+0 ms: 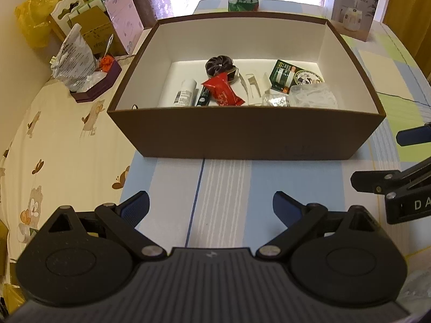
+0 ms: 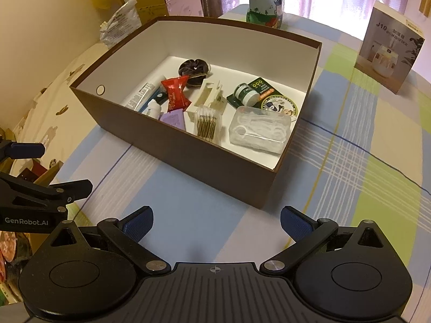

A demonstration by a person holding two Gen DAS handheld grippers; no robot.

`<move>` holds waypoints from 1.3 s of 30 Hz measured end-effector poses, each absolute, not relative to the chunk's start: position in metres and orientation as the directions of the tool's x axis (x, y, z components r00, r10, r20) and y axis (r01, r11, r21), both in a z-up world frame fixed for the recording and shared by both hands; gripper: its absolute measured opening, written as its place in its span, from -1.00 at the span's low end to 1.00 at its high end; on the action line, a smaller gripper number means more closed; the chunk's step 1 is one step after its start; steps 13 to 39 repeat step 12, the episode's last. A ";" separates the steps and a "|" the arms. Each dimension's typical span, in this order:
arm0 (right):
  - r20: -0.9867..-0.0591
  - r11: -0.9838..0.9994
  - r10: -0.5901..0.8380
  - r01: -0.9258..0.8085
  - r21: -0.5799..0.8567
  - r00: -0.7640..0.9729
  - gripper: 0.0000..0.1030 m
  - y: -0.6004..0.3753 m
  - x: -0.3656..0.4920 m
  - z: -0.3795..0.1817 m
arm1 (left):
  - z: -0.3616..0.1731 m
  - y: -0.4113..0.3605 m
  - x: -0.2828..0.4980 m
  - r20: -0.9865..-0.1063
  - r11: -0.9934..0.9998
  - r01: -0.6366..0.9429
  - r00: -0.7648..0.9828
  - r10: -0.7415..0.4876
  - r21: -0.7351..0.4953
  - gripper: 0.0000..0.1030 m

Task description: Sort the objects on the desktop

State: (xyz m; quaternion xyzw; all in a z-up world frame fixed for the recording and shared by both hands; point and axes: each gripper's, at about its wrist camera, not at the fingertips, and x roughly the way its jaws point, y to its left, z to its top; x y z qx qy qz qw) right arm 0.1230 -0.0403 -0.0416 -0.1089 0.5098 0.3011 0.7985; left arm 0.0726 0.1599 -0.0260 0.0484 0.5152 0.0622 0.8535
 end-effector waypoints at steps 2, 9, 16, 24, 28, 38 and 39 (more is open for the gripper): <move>-0.879 0.791 0.372 -0.597 0.133 0.297 1.00 -0.040 0.122 -0.042 | -0.027 0.160 0.072 -0.874 0.987 -0.065 0.459 0.163 0.150 0.88; -0.882 0.778 0.376 -0.614 0.133 0.285 1.00 -0.039 0.120 -0.045 | -0.027 0.160 0.067 -0.870 0.984 -0.095 0.459 0.180 0.153 0.88; -0.881 0.772 0.378 -0.623 0.130 0.284 1.00 -0.039 0.120 -0.045 | -0.027 0.160 0.066 -0.866 0.981 -0.108 0.461 0.191 0.159 0.88; -0.881 0.772 0.378 -0.623 0.130 0.284 1.00 -0.039 0.120 -0.045 | -0.027 0.160 0.066 -0.866 0.981 -0.108 0.461 0.191 0.159 0.88; -0.881 0.772 0.378 -0.623 0.130 0.284 1.00 -0.039 0.120 -0.045 | -0.027 0.160 0.066 -0.866 0.981 -0.108 0.461 0.191 0.159 0.88; -0.881 0.772 0.378 -0.623 0.130 0.284 1.00 -0.039 0.120 -0.045 | -0.027 0.160 0.066 -0.866 0.981 -0.108 0.461 0.191 0.159 0.88; -0.881 0.772 0.378 -0.623 0.130 0.284 1.00 -0.039 0.120 -0.045 | -0.027 0.160 0.066 -0.866 0.981 -0.108 0.461 0.191 0.159 0.88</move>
